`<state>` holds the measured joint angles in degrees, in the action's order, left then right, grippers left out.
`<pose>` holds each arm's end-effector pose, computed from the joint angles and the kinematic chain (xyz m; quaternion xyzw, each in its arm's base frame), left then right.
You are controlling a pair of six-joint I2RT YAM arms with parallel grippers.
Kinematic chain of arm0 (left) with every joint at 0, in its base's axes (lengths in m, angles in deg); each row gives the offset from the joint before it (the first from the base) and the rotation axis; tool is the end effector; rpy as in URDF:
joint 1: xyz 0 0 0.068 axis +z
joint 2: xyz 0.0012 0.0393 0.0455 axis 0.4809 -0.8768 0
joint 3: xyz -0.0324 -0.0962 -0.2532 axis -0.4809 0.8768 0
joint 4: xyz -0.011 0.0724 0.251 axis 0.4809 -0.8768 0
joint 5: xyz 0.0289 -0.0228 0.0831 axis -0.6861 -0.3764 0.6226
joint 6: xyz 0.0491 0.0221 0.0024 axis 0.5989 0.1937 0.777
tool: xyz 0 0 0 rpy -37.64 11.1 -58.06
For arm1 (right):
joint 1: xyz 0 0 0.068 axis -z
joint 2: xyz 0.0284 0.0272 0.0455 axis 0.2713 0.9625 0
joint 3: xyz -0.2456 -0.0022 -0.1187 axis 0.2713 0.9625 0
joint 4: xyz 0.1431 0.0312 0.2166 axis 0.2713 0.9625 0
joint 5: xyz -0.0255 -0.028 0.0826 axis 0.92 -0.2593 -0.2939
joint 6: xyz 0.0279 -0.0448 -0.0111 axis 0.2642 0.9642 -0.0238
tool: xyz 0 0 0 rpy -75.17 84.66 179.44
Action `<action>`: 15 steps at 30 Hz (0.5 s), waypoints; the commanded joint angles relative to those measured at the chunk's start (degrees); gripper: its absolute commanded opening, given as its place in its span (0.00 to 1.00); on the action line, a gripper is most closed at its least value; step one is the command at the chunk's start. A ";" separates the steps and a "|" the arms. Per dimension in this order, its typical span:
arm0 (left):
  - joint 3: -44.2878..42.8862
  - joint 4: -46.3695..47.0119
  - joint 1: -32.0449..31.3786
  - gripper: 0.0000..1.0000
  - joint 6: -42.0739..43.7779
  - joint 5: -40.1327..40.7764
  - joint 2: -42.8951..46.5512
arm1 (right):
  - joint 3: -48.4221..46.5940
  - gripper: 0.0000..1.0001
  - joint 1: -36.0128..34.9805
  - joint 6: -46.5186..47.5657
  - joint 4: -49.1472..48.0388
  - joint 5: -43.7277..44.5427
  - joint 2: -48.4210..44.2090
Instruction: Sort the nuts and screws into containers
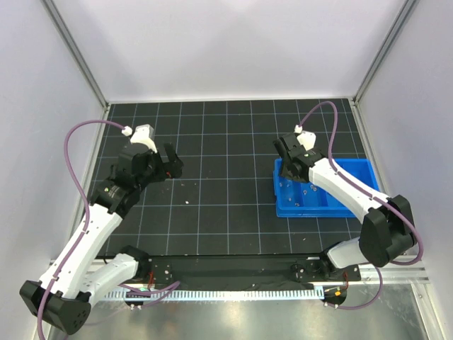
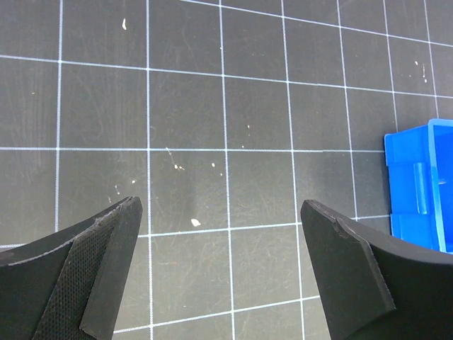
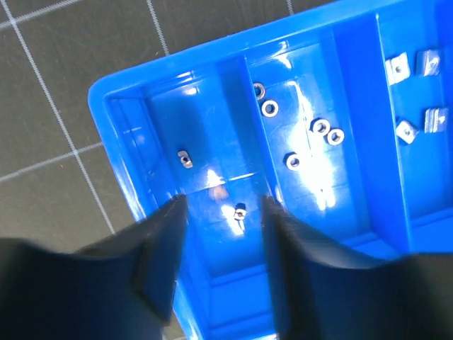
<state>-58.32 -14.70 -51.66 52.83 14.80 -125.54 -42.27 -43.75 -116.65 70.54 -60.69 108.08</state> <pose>0.1793 -0.0705 0.3401 -0.0716 0.8635 -0.1575 0.4738 0.2531 0.1159 0.2510 0.1422 0.9355 -0.0737 0.3151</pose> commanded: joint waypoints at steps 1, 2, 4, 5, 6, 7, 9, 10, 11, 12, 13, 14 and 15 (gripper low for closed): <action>-0.57 1.28 -0.11 1.00 1.09 1.57 -0.15 | -4.58 0.70 -0.03 4.12 0.28 -1.41 -3.83; -0.65 1.28 -0.02 1.00 1.09 1.57 -0.24 | -5.55 0.76 -0.03 5.96 -0.07 -2.73 -5.24; -0.65 1.28 -0.02 1.00 1.09 1.57 -0.42 | -7.92 0.89 -0.03 11.24 0.11 -5.45 -5.77; -0.66 1.28 0.06 1.00 1.01 1.57 -0.50 | -10.29 0.99 -0.03 12.39 0.37 -5.90 -6.04; -0.57 1.28 0.07 1.00 1.01 1.48 -0.59 | -11.27 1.00 -0.03 13.27 0.81 -5.99 -5.95; -0.57 1.37 0.15 1.00 0.92 1.48 -0.77 | -12.41 1.00 -0.03 14.15 0.81 -5.91 -5.95; -0.65 1.37 0.50 1.00 0.83 1.39 -1.29 | -14.35 1.00 -0.03 14.77 0.11 -6.78 -5.95; -1.00 1.28 0.77 1.00 0.74 1.39 -1.64 | -14.61 0.99 0.06 15.03 -1.55 -7.22 -6.21; -1.27 0.93 0.86 1.00 0.66 1.39 -1.82 | -14.96 0.99 -0.03 15.12 -2.69 -7.92 -6.39; -1.44 0.58 1.12 1.00 0.65 1.48 -2.00 | -14.88 1.00 -0.03 15.47 -4.01 -9.67 -6.48; -1.53 0.49 1.12 1.00 0.48 1.92 -2.35 | -14.71 1.00 0.06 15.73 -6.98 -10.47 -6.65; -1.79 0.32 1.64 1.00 0.48 2.01 -2.44 | -14.62 1.00 0.06 16.17 -8.40 -11.61 -6.66; -1.88 0.40 2.00 1.00 0.13 2.10 -2.44 | -14.79 1.00 -0.03 16.26 -10.85 -13.45 -6.48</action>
<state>-58.34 -14.90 -50.66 52.78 15.76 -127.79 -55.64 -43.75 -103.19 66.89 -69.22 102.44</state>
